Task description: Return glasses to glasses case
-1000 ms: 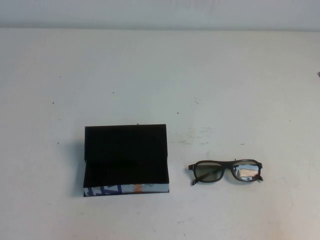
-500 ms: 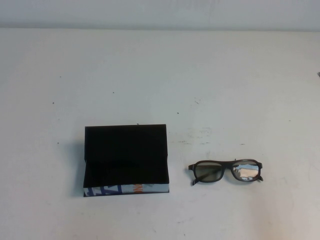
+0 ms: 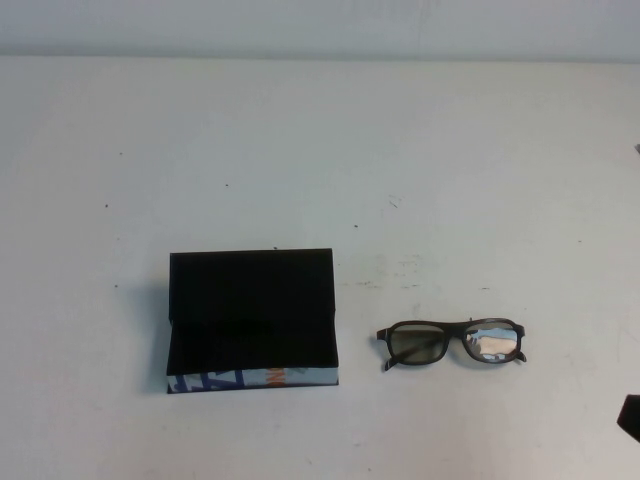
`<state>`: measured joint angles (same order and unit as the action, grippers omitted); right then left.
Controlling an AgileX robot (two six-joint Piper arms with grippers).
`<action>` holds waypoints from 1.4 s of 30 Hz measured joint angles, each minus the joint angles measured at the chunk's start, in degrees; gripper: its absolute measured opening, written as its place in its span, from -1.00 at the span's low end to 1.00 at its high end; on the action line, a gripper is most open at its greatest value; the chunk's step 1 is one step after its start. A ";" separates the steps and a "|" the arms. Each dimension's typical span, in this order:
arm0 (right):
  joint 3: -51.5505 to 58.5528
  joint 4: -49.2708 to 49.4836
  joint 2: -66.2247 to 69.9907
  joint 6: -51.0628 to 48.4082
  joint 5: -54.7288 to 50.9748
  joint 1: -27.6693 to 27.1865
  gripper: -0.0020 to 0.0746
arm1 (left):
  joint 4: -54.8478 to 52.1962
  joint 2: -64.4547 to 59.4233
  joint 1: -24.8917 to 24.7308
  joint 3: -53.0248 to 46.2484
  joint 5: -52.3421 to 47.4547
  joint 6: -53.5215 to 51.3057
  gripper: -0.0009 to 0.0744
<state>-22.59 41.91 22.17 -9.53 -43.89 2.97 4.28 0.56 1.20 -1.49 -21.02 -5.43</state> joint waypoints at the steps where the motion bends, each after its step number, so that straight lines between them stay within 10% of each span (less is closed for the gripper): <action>1: -2.18 -0.68 3.14 -1.81 -2.27 0.00 -0.98 | 0.00 0.00 0.00 0.00 0.00 0.00 -0.98; 10: -18.95 -8.56 29.39 -13.52 -13.72 1.61 -0.98 | 0.00 0.00 0.00 0.00 0.00 0.00 -0.98; 26: -40.22 -23.60 62.67 -43.20 -14.10 22.10 -0.94 | 0.00 0.00 0.00 0.00 0.00 0.00 -0.98; 36: -48.42 -36.11 74.49 -52.58 -14.69 22.27 -0.11 | 0.00 0.00 0.00 0.00 0.00 0.00 -0.98; 42: -52.03 -38.41 80.24 -52.93 -14.69 22.27 0.04 | 0.00 0.00 0.00 0.00 0.00 0.00 -0.98</action>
<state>-74.62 3.50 102.41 -62.45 -58.58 25.24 4.28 0.56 1.20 -1.49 -21.02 -5.43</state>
